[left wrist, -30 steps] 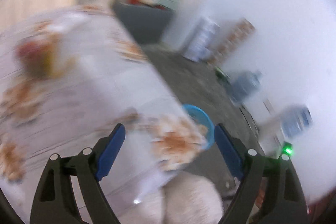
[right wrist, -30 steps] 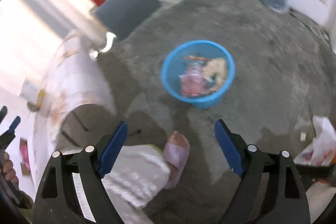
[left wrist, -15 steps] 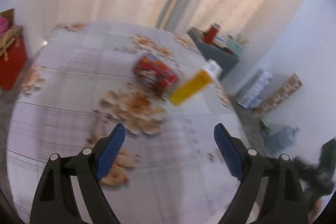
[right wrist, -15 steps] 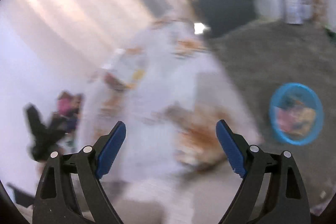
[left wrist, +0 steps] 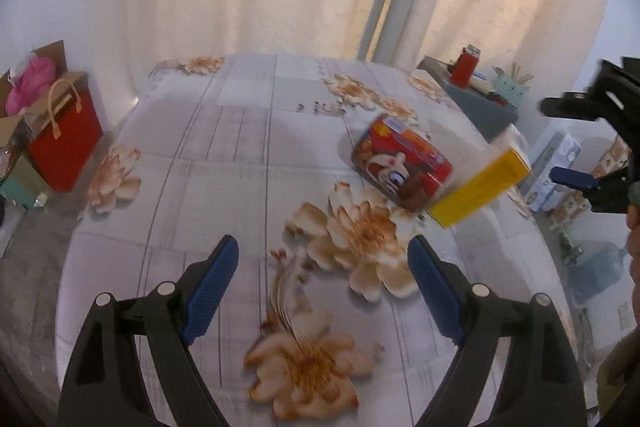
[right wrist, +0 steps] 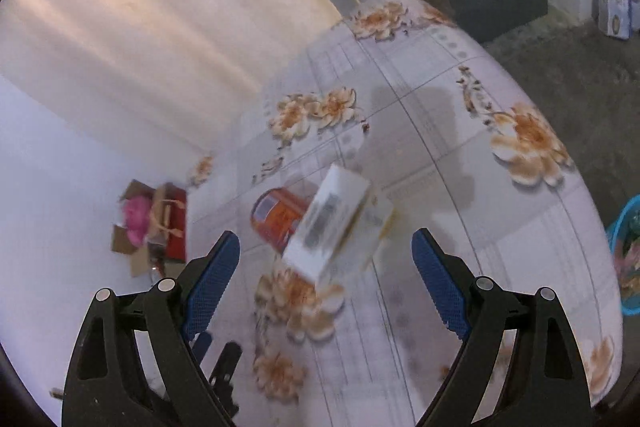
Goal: Collect trash
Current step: 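Move both open tools back toward the table, then grasp the red can with the left tool while the right tool grasps the medicine box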
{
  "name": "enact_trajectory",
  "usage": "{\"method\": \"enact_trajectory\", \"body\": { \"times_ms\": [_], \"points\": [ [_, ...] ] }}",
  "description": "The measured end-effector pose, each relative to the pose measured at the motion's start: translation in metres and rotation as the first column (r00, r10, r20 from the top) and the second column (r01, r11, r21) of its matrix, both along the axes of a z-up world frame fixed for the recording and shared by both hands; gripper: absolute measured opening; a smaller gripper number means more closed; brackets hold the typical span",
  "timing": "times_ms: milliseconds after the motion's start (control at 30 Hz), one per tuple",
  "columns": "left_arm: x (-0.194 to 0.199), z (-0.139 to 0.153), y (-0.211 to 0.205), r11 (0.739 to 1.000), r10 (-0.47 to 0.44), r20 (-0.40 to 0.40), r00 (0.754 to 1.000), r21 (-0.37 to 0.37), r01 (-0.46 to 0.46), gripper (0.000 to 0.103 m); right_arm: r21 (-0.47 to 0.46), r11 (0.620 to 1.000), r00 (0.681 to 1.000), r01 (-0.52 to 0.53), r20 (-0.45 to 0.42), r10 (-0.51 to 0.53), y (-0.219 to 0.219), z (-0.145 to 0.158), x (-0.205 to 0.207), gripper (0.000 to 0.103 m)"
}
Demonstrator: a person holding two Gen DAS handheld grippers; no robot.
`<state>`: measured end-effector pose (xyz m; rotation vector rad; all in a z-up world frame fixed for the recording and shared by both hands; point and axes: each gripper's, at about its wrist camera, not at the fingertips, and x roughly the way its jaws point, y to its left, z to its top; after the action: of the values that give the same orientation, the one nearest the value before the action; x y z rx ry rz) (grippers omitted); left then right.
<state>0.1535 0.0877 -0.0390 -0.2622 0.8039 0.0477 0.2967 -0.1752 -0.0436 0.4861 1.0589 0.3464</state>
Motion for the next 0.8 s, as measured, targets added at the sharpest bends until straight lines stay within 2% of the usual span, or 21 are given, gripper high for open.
{"method": "enact_trajectory", "body": {
  "times_ms": [67,133,200,233,300,433,633,733,800],
  "points": [
    [0.005,-0.002,0.0,1.0,0.0,-0.007,1.0,-0.006,0.0,0.084,-0.031,1.0,1.0,-0.006,-0.021,0.006,0.005,-0.009,0.013,0.083],
    [0.009,-0.001,-0.001,1.0,-0.005,-0.005,1.0,-0.017,0.005,0.084,-0.065,0.998,1.0,-0.002,-0.029,0.0,0.004,-0.019,0.02,0.068],
    [0.011,0.0,-0.003,1.0,-0.013,0.005,1.0,-0.018,0.013,0.084,-0.022,1.0,0.999,-0.007,-0.048,0.006,-0.003,-0.026,0.019,0.052],
    [0.012,-0.001,-0.004,1.0,-0.016,0.009,1.0,-0.016,0.016,0.084,0.018,1.0,0.999,-0.007,-0.053,0.008,-0.012,-0.031,0.014,0.048],
    [0.014,-0.002,-0.005,1.0,-0.02,0.008,1.0,-0.018,0.02,0.084,0.03,1.0,0.999,-0.002,-0.047,0.004,-0.021,-0.033,0.003,0.041],
    [0.017,-0.009,-0.007,0.998,-0.024,-0.012,1.0,-0.05,0.023,0.084,0.075,0.997,0.999,-0.003,-0.044,0.006,-0.047,-0.04,-0.03,0.039],
    [0.014,-0.017,-0.019,0.997,-0.041,-0.041,0.998,-0.069,0.038,0.084,0.098,0.995,0.998,-0.02,-0.062,0.026,-0.067,-0.059,-0.057,0.037],
    [0.011,-0.019,-0.022,0.997,-0.045,-0.049,0.998,-0.07,0.042,0.084,0.128,0.99,0.992,-0.052,-0.109,0.066,-0.069,-0.074,-0.066,0.044],
    [0.009,-0.019,-0.023,0.997,-0.046,-0.051,0.998,-0.063,0.043,0.084,0.113,0.991,0.989,-0.069,-0.123,0.083,-0.068,-0.08,-0.074,0.066]
  ]
}}
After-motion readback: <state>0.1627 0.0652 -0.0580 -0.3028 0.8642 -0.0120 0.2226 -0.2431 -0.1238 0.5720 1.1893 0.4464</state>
